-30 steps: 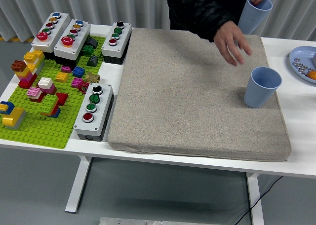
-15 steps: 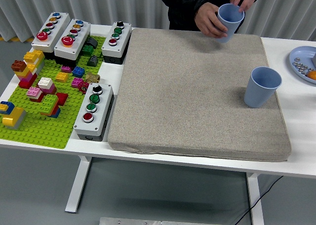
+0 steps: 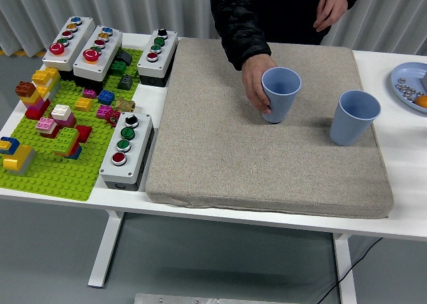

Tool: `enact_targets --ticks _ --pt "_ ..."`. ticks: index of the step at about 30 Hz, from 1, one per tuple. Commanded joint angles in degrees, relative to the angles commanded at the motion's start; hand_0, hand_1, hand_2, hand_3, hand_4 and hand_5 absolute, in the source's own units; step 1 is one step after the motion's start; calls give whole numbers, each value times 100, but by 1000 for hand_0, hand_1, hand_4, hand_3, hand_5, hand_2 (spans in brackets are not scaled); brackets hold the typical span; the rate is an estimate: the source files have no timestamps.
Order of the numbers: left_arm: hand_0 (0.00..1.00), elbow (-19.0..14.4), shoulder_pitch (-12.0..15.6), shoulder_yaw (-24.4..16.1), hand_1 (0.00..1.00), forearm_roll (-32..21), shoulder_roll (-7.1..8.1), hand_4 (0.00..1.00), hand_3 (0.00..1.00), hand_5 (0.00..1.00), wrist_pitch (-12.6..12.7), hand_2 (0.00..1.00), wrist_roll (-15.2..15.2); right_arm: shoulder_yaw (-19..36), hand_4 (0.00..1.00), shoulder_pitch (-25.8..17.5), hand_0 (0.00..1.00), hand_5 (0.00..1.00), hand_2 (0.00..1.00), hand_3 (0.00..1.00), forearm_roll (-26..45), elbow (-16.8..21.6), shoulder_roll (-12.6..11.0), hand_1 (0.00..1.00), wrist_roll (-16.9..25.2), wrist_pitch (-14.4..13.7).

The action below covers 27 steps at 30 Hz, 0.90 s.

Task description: Pick cup pour cup place

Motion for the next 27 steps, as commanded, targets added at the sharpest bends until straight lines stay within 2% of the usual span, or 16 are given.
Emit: enact_targets --ticks 27 --pt "759 0 23 18 804 -29 10 508 758 950 -1 845 -16 -14 781 -56 879 962 790 780 -37 3 -3 777 -14 13"
